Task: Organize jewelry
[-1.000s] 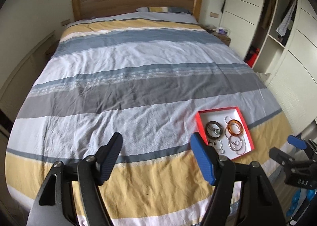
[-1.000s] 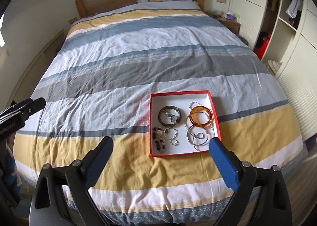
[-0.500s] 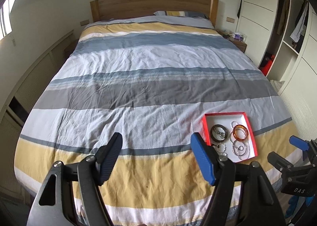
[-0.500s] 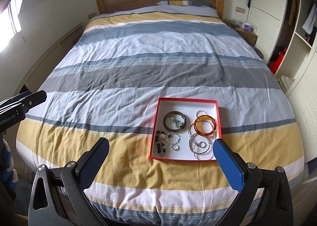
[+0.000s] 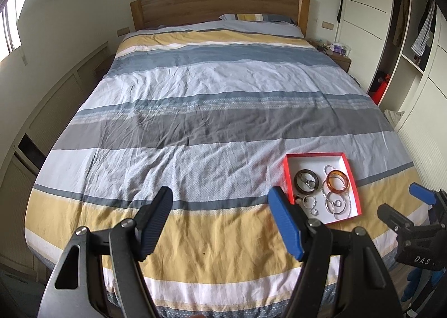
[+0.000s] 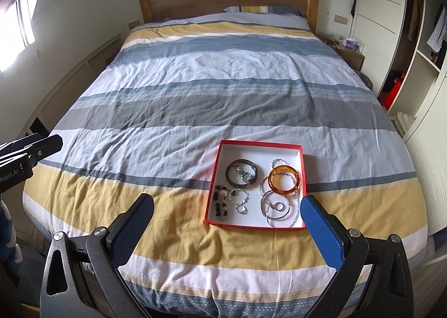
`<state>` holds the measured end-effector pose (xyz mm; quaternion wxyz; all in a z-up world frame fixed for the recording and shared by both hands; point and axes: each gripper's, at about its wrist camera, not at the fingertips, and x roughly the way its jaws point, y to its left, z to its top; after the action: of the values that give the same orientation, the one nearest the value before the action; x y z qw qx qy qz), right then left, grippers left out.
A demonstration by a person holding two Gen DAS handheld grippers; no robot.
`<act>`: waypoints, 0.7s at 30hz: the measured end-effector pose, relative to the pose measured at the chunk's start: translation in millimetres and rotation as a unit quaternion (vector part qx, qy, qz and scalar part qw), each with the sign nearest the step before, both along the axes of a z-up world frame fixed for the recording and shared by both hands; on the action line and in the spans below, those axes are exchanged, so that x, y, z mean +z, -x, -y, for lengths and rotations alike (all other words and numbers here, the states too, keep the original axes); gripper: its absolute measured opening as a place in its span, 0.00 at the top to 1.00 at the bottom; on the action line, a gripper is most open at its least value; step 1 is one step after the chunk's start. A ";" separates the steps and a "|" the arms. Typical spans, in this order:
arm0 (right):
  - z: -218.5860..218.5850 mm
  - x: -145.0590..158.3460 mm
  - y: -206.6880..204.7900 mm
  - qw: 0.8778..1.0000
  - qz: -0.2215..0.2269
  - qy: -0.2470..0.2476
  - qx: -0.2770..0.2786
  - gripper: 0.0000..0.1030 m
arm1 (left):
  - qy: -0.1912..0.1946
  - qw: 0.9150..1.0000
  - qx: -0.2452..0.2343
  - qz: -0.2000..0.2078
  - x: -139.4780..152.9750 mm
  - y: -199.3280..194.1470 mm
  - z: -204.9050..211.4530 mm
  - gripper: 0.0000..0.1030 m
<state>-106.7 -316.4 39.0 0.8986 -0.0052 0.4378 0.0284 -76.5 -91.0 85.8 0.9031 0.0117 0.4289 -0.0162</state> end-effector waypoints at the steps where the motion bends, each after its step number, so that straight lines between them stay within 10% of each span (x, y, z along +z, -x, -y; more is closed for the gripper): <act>1: 0.9 0.2 0.5 1.000 0.001 0.000 -0.001 0.00 | 0.000 1.000 0.000 0.000 0.1 0.0 1.0 0.33; 21: 7.4 17.3 12.9 0.999 0.028 0.006 -0.024 0.00 | -0.015 0.999 -0.025 -0.012 -9.1 6.5 -5.9 0.32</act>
<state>-119.6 -323.8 56.3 0.9109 -0.0005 0.4127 0.0043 -83.0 -85.1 76.7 0.8968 0.0358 0.4397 -0.0327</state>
